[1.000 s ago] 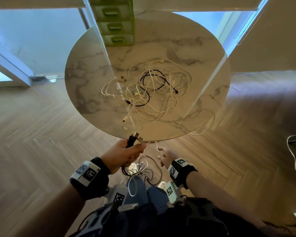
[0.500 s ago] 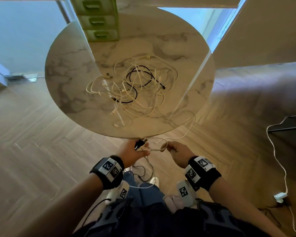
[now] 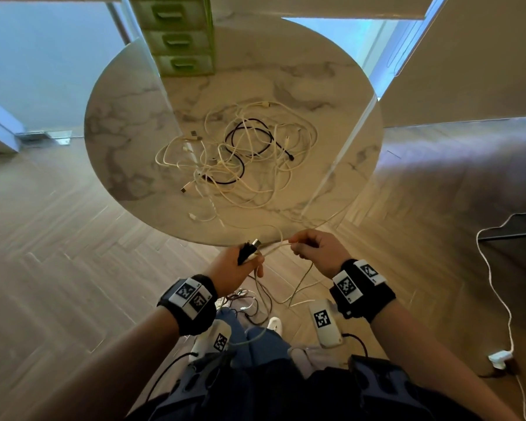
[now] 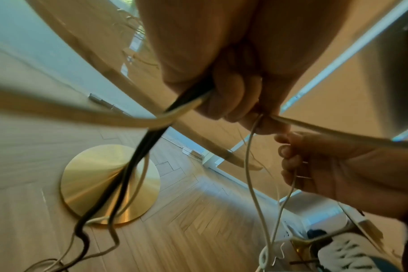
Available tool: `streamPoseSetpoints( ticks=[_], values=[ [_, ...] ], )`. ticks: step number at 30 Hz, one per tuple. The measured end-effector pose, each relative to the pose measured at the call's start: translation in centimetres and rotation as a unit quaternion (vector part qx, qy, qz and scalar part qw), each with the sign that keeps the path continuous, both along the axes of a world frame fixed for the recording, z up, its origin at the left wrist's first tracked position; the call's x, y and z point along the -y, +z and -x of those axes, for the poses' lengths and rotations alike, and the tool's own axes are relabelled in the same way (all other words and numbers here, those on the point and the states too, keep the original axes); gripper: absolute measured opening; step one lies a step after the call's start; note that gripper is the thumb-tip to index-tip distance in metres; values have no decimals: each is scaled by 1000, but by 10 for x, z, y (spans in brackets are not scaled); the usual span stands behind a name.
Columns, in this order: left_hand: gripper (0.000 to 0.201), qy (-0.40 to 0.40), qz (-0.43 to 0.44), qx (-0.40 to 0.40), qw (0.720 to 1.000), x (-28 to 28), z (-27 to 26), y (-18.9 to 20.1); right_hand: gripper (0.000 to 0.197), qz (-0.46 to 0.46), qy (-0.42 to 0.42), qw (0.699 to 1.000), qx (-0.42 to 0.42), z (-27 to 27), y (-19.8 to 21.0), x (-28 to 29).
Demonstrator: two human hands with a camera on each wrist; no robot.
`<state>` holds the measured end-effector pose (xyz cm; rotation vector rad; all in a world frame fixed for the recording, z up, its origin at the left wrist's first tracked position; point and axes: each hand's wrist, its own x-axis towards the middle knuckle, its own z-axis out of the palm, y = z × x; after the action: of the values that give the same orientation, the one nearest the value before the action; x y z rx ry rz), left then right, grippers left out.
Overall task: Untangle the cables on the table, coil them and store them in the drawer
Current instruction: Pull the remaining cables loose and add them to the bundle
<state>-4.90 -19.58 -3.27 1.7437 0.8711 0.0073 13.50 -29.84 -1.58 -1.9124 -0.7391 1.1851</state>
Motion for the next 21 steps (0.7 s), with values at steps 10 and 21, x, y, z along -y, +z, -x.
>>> streamPoseSetpoints(
  ticks=[10,21],
  values=[
    [23,-22,27,-11,999,0,-4,12,14,-135,100,939,299,3,20,-22],
    [26,38,104,65,992,2,-13,30,61,-86,338,877,332,-2,22,-35]
  ],
)
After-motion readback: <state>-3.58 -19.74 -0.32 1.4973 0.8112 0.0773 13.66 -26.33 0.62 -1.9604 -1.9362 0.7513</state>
